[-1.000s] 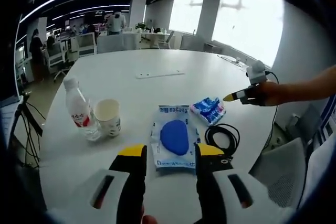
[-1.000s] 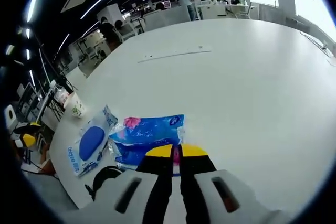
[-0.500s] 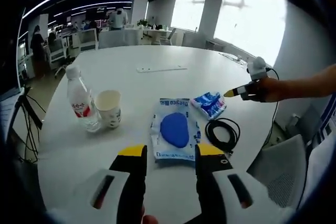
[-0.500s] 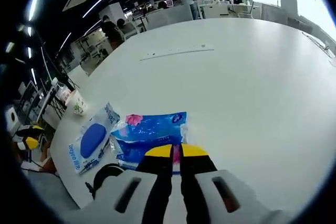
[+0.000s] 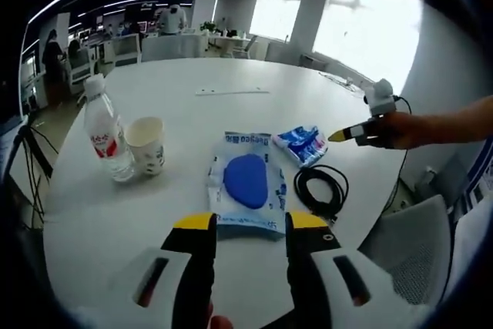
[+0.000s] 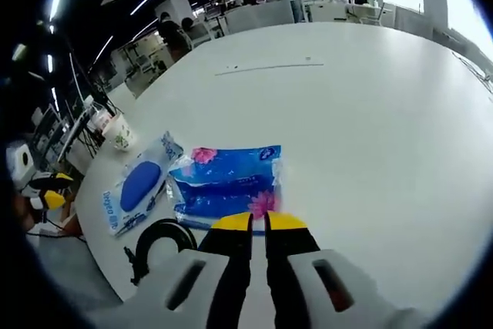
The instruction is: Arrange the tabletop items into an orderly group along one side of the table until the central work area is clear of visible clutter.
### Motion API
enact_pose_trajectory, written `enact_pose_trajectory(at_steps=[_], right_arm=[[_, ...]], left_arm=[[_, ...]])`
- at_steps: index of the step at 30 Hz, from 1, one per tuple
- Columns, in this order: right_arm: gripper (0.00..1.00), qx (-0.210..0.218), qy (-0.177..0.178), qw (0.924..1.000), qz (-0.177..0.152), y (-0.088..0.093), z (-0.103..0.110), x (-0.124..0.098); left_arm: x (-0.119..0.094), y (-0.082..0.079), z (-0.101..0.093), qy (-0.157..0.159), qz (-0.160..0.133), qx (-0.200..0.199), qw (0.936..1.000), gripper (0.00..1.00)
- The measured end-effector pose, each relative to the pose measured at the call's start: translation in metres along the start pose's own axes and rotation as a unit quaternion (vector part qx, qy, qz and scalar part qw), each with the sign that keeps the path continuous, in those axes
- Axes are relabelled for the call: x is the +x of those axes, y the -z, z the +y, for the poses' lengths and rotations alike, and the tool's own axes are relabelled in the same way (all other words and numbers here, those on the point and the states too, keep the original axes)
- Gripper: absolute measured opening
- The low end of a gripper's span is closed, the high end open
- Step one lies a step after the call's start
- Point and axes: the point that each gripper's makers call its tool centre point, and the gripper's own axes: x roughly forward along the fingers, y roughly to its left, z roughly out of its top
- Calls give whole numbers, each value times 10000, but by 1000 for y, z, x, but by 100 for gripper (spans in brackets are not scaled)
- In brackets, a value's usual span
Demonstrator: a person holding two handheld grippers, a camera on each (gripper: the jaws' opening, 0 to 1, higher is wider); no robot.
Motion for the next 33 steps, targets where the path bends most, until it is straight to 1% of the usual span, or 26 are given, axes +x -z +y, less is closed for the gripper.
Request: enact_pose_trajectory(at_steps=[3, 7, 9, 13, 19, 27, 30, 33], right_arm=[[4, -189, -57, 9998, 80, 3, 3, 0], [4, -87, -116, 9999, 41, 1, 2, 0], [4, -173, -130, 9997, 80, 1, 4, 0], [5, -213, -161, 9996, 79, -4, 5, 2], [5, -323, -218, 9992, 81, -15, 9, 8], [5, -530, -372, 9978, 115, -31, 26, 17], [7, -743, -528, 9958, 107, -41, 38, 22], [8, -903, -615, 9939, 163, -47, 48, 30]], left_arm=[[4, 4, -2, 30, 49, -11, 10000, 34], [10, 10, -5, 71, 118, -45, 9999, 34], [13, 14, -7, 89, 162, -66, 9998, 34], [18, 23, -10, 114, 242, -122, 9996, 34], [22, 30, -13, 136, 325, -181, 9992, 33], [32, 40, -16, 190, 390, -401, 9983, 33], [35, 42, -17, 207, 410, -465, 9979, 32], [38, 44, -17, 213, 443, -525, 9974, 32]])
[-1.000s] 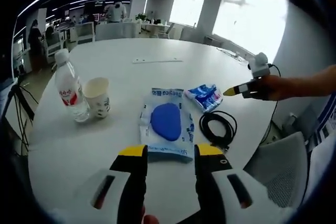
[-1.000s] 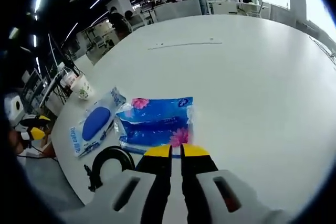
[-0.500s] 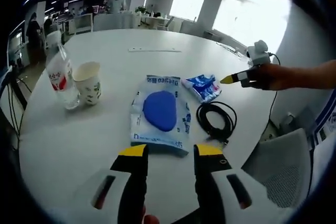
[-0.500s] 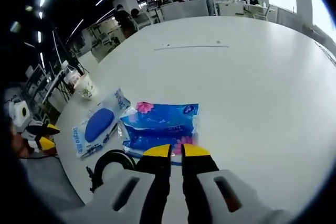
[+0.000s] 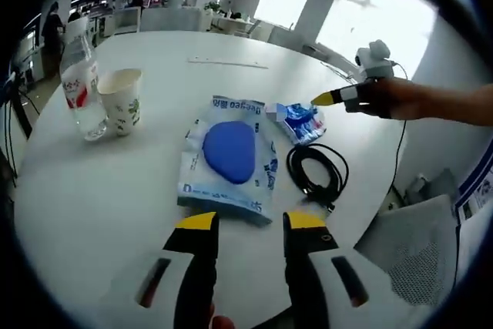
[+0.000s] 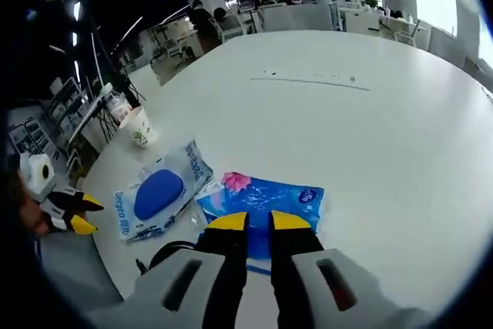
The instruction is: Arrange the tabletop items into an orderly group along one side of the table until the central work area is clear of visible clutter.
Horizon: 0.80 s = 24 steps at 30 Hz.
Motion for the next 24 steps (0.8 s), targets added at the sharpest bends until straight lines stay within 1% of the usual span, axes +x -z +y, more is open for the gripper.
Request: enact_pose_trajectory(at_steps=[7, 10, 11, 13, 15, 17, 19, 22, 24], right_arm=[[11, -243, -249, 9994, 91, -14, 20, 20], [13, -542, -377, 9976, 208, -19, 30, 28], [13, -693, -440, 9964, 221, -21, 36, 32], [15, -823, -597, 9945, 259, -25, 47, 39], [15, -905, -642, 9934, 289, -28, 50, 44], [16, -1110, -693, 9906, 409, -30, 55, 53], [17, -1279, -758, 9879, 439, -33, 61, 58], [19, -1466, -878, 9837, 554, -31, 69, 67], [21, -1581, -913, 9810, 656, -30, 72, 73]], left_arm=[[9, 1, 1, -20, 0, -217, 9998, 30], [13, 0, 0, -3, -17, -293, 9996, 30], [14, 1, 1, -12, -19, -297, 9996, 30], [17, 2, 2, -32, -7, -343, 9994, 29], [20, 3, 2, -46, 3, -434, 9990, 28], [23, 4, 2, -70, 38, -488, 9988, 28], [23, 4, -1, -79, 59, -526, 9986, 27], [25, 6, -4, -102, 101, -485, 9987, 25], [27, 9, -3, -114, 151, -558, 9983, 24]])
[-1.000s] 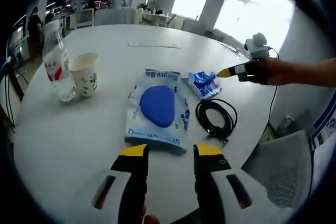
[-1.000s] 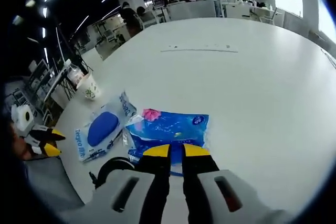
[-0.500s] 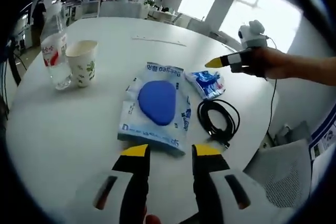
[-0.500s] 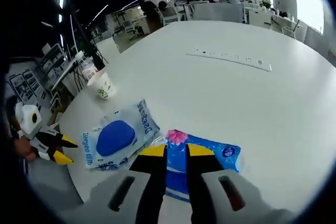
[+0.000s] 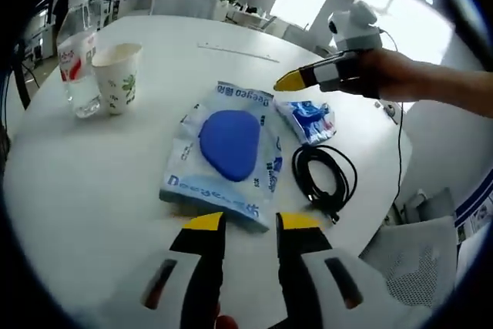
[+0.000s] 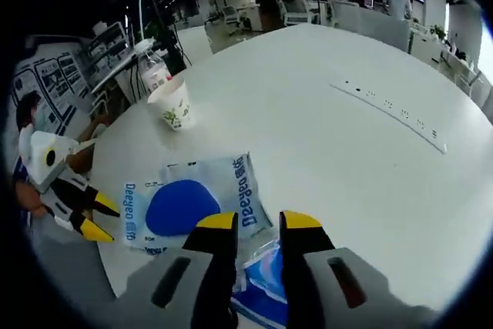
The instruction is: Arrange the tabletop items into an orderly group along one side of the table until the central work area is clear of visible clutter.
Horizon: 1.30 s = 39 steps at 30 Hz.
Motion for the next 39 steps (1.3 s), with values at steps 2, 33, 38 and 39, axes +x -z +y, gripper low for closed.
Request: enact_pose_trajectory(at_steps=[2, 33, 38, 39], right_arm=[[22, -3, -60, 10000, 54, 0, 2, 5], [0, -752, -102, 9965, 343, 6, 9, 16], [0, -566, -170, 9979, 246, 9, 10, 8], [0, -477, -192, 9985, 184, 8, 11, 6]], left_arm=[[2, 1, 1, -16, 14, -67, 10000, 23], [12, -2, 17, -360, 312, -605, 9970, 0], [10, -7, 25, -382, 316, -593, 9970, 0], [10, -9, 27, -395, 317, -552, 9972, 0]])
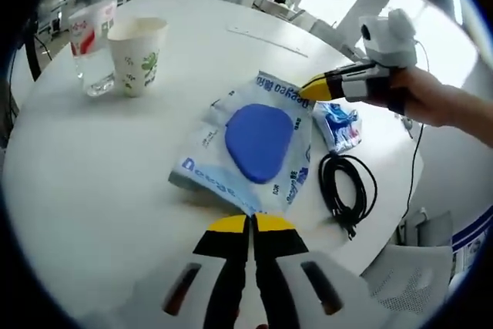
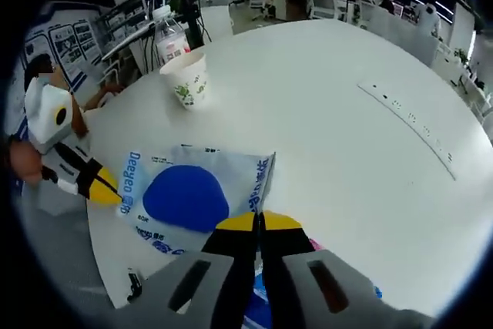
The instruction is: Arrange the tabletop items into an orderly group along one side of the table until the central work area is clear of visible clutter.
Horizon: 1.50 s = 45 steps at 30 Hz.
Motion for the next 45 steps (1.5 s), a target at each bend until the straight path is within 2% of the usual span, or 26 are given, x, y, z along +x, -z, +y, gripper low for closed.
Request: enact_pose_trajectory(at_steps=[1, 6, 13, 17, 24, 31, 39, 42, 43, 45], right_arm=[[0, 181, -37, 9997, -145, -2, 1, -2], [0, 347, 24, 9991, -229, -1, 0, -14], [0, 552, 147, 9977, -370, 3, 5, -23], [0, 687, 166, 9967, -391, 8, 5, -24], [0, 928, 177, 9945, -453, 11, 9, -24], [0, 992, 133, 9942, -392, 18, 16, -20], [0, 1158, 118, 9925, -372, 28, 22, -13], [1, 1131, 146, 9929, -345, 30, 22, -13], [1, 1101, 151, 9933, -319, 31, 22, -13], [1, 1128, 156, 9929, -341, 33, 21, -13]], left_arm=[[-1, -2, 1, -3, -6, 10, 10000, 0], [-1, -18, 12, -64, -47, 168, 9998, 0], [1, -48, 30, -152, -117, 394, 9990, 0], [4, -67, 38, -223, -183, 507, 9983, 0], [15, -86, 51, -317, -180, 637, 9973, 0], [22, -93, 67, -400, -156, 603, 9973, 0], [24, -92, 73, -398, -113, 651, 9970, 0], [25, -92, 74, -342, -91, 639, 9973, 0], [26, -92, 73, -234, -103, 598, 9979, 0], [26, -93, 72, -143, -145, 545, 9983, 5]])
